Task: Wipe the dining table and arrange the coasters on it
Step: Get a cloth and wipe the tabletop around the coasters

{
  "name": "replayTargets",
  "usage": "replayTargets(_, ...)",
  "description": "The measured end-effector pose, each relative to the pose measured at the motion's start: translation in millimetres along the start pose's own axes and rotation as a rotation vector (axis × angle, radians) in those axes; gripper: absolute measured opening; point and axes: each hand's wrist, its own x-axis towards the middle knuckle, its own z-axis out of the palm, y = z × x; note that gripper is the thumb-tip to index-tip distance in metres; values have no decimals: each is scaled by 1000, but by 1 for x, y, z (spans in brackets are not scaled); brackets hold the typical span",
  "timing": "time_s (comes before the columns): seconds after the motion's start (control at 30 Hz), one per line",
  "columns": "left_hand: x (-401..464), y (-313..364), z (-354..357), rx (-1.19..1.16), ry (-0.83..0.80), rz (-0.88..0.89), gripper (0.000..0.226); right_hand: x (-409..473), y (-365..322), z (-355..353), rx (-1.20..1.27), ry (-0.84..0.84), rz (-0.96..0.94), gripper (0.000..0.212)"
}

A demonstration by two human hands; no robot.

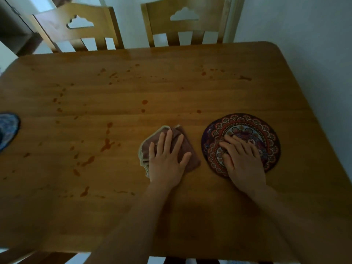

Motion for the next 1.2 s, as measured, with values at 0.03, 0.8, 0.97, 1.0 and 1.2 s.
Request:
replayTargets(0.03,-13,-3,3,-1,1,41,67,0,-2,-3,5,0,21,43)
replayTargets(0.8,151,-11,-15,-57,7,-56,60,47,-21,12,-161,122,167,36)
replayTargets(0.97,171,14,-18,-94,-27,177,50,47,-21,12,-171,123,156,36)
replayTargets(1.0,170,18,-18,-92,-34,261,49,47,-22,12,-170,125,155,36)
replayTargets(1.2,126,7,-18,-121,-63,580,51,47,-21,10,-161,134,145,34)
